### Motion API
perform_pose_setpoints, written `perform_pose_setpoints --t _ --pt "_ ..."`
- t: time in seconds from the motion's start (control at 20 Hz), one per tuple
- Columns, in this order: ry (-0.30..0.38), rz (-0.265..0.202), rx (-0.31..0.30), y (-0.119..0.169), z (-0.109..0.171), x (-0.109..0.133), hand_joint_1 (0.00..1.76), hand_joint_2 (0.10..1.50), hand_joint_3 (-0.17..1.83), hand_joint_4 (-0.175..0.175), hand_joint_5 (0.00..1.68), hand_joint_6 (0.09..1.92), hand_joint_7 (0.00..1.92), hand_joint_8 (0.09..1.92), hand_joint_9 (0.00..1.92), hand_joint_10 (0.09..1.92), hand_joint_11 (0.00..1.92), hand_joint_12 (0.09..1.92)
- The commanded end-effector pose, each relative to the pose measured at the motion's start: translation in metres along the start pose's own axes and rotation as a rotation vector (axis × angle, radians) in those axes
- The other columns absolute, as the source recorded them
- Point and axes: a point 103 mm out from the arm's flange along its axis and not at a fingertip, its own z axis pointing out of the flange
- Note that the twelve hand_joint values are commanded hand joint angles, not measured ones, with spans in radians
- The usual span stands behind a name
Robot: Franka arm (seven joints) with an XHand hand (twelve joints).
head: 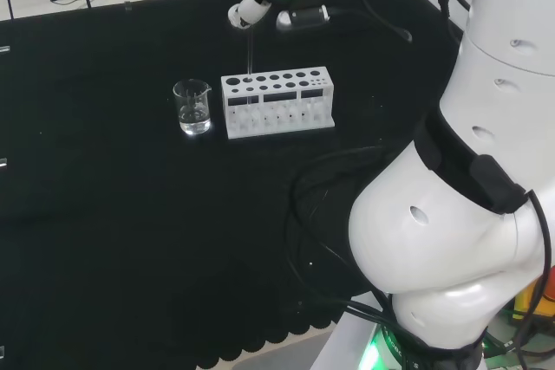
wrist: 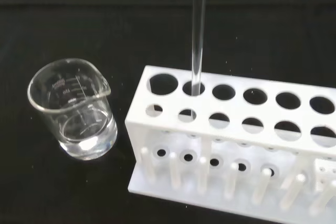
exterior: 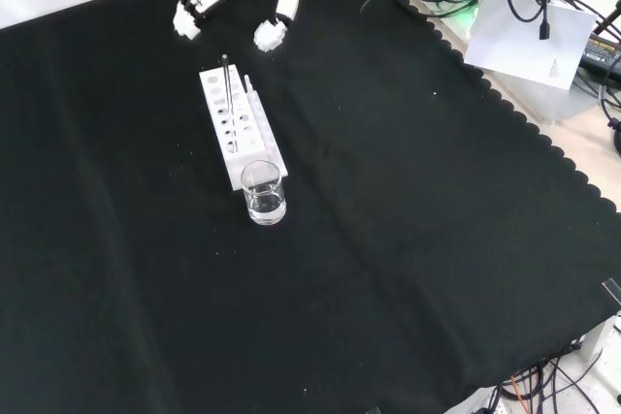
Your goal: Take the glass rod from the white test tube rack.
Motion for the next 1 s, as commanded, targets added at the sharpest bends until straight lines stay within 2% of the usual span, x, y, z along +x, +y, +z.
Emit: perform_pose_setpoints --t 0.05,0.55,0.8,1.0 --pt "-0.002 -0.008 0.009 0.002 0.013 0.0 0.67 0.86 0.58 -0.175 0.11 0.09 0.0 0.78 0.0 0.89 0.0 1.17" --pt "0.029 -0.027 0.025 0.022 0.035 -0.011 0.66 0.87 0.61 -0.175 0.15 0.09 0.09 0.95 0.15 0.96 0.0 1.43" --pt "0.037 -0.038 0.04 0.032 0.043 -0.016 0.67 0.87 0.62 -0.175 0.18 0.09 0.2 0.98 0.28 0.96 0.06 1.45" --pt "0.038 -0.051 0.018 0.035 0.045 -0.017 0.68 0.88 0.62 -0.175 0.24 0.09 0.36 0.98 0.45 0.93 0.2 1.42"
